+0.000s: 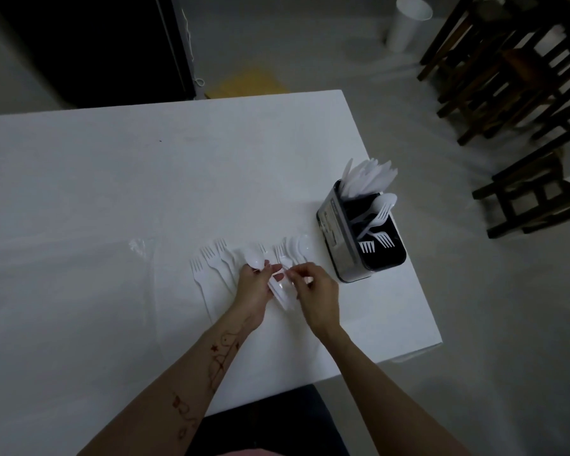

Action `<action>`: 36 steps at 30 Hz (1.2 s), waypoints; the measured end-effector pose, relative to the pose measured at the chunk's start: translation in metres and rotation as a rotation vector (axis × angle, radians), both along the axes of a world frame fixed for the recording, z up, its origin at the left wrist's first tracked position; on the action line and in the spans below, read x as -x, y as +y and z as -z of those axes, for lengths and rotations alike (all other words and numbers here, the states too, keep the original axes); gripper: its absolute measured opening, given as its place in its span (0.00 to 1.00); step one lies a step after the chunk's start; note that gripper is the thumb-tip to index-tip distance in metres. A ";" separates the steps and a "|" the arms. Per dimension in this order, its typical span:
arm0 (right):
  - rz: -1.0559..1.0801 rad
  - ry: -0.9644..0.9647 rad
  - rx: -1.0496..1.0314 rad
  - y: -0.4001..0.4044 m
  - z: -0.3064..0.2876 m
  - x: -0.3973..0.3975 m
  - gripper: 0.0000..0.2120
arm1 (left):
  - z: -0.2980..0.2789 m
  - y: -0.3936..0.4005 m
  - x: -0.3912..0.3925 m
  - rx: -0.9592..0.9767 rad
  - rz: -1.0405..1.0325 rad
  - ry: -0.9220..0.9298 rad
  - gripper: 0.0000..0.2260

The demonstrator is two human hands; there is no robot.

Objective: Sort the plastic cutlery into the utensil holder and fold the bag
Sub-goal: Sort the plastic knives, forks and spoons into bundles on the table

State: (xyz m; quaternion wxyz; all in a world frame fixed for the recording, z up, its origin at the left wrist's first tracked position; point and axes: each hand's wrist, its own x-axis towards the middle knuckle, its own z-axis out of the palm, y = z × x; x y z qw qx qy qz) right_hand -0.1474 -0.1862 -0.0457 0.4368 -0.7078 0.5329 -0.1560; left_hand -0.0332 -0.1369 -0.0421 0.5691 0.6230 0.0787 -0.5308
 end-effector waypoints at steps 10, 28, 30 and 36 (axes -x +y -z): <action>0.143 0.318 -0.050 -0.009 0.010 0.003 0.10 | 0.007 0.008 0.000 -0.105 0.017 -0.090 0.12; 0.140 0.283 0.007 -0.001 0.009 0.007 0.13 | 0.002 0.014 -0.005 -0.057 -0.056 -0.063 0.08; 0.134 0.319 -0.030 -0.002 0.014 0.007 0.10 | 0.003 0.016 -0.004 -0.070 -0.034 -0.056 0.10; 0.166 0.137 0.041 0.002 0.011 0.010 0.07 | 0.007 0.022 -0.003 -0.052 0.022 -0.029 0.13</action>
